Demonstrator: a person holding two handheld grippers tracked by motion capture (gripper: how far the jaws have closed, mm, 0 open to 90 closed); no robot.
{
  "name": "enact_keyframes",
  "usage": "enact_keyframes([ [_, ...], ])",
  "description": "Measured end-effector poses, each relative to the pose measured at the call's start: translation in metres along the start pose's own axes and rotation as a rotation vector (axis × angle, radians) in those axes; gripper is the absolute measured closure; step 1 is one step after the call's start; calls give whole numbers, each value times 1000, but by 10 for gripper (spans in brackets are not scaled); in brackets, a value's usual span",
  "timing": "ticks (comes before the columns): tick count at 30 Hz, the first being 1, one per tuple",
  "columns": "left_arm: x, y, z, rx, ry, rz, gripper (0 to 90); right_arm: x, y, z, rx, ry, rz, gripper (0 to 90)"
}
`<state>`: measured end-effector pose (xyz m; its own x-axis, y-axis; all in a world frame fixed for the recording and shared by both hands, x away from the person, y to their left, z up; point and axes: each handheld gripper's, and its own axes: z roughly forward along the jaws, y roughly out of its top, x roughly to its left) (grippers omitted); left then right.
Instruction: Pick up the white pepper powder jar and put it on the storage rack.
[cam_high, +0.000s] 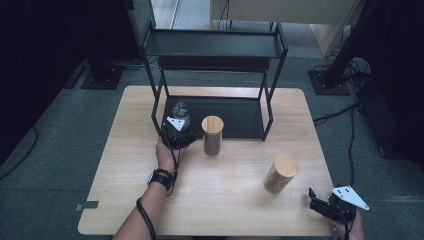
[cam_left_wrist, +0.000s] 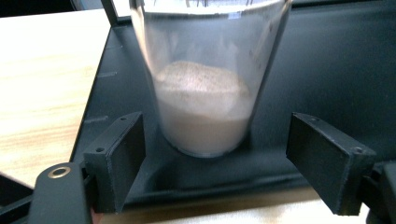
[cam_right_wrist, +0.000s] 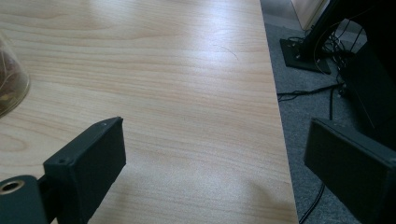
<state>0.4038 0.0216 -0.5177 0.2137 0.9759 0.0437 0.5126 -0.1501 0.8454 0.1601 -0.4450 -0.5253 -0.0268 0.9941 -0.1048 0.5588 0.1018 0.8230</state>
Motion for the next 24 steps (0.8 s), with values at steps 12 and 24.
enact_keyframes([
  [12,2,-7,-12,-43,-48,2,96,1,0,0,1,-6,-5,56],
  [24,5,-14,-23,-29,-96,14,0,1,0,0,1,-7,-11,56],
])
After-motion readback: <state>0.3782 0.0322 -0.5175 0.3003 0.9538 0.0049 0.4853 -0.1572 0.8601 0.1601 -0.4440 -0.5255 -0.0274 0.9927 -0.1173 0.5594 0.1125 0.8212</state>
